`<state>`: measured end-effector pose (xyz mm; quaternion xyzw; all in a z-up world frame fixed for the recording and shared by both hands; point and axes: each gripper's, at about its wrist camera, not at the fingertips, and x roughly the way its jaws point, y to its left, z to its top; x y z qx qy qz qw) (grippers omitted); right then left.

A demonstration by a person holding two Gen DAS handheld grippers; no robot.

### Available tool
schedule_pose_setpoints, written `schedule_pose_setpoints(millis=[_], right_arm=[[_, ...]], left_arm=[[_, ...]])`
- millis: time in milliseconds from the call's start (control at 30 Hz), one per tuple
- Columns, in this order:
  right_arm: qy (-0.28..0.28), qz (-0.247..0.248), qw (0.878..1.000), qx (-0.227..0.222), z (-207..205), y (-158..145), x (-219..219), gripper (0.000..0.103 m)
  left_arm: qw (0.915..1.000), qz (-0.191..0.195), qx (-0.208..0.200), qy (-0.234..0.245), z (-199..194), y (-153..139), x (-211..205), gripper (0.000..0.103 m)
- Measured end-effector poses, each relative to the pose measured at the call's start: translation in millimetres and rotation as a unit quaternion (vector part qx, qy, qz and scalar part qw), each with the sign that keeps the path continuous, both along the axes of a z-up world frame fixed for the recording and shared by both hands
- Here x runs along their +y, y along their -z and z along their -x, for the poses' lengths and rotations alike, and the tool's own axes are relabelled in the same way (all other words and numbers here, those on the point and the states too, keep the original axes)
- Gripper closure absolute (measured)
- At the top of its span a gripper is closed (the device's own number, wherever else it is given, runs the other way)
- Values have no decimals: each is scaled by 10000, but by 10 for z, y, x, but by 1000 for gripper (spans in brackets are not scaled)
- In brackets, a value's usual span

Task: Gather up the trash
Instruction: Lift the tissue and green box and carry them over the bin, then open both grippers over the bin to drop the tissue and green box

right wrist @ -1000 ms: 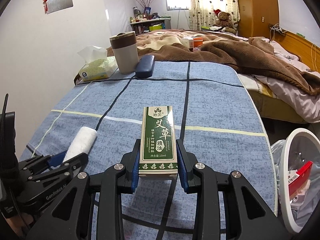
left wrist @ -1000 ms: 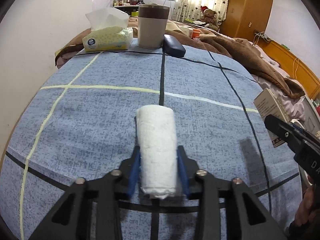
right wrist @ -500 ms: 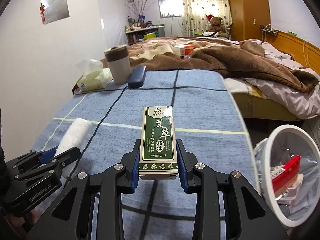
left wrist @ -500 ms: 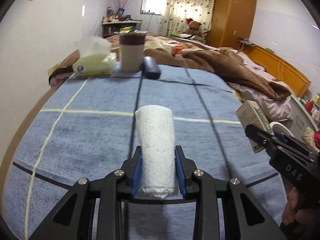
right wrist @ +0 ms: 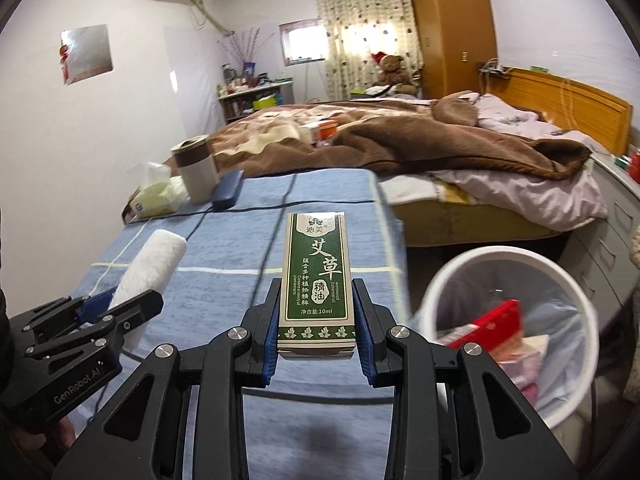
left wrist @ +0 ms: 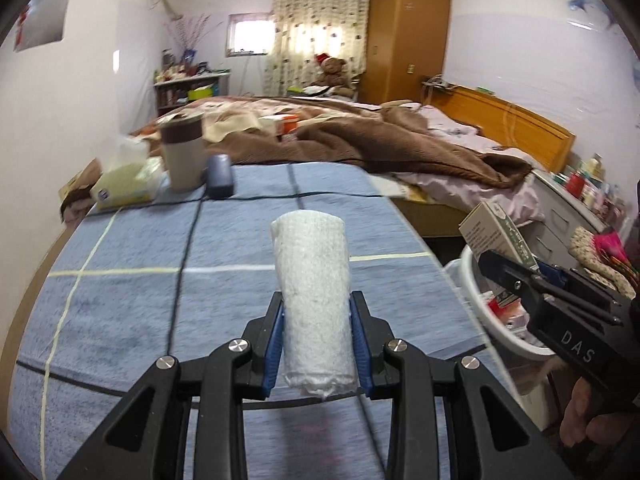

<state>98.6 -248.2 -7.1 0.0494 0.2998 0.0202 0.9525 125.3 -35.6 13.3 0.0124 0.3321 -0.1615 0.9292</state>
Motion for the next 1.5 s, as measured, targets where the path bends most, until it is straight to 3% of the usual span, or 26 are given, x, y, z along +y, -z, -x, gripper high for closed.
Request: schedule_pose_setpoints(millis=[267, 633, 867, 1200, 1300, 1400, 1500], right_arm=[[559, 99, 9983, -111, 143, -47, -400, 70], [1269, 102, 9918, -89, 283, 1, -979, 70], [1614, -62, 9866, 214, 327, 153, -1327, 70], [1688, 33, 9839, 584, 271, 321, -1494, 70], [1701, 19, 9833, 651, 249, 350, -1546, 70], [1730, -24, 9826, 676, 237, 372, -1584, 69], [1829, 38, 9803, 751, 235, 394, -1611, 68]], left_arm=[[9979, 17, -101, 632, 55, -85, -578, 71], [9890, 51, -11, 1477, 61, -73, -1385, 71], [9822, 35, 170, 1872, 71, 53, -1794, 71], [9752, -80, 382, 2178, 68, 228, -2161, 70], [9735, -69, 374, 2256, 73, 237, -2188, 66], [9757, -66, 334, 2164, 55, 234, -2188, 50], [9750, 23, 363, 2193, 29, 230, -2186, 47]])
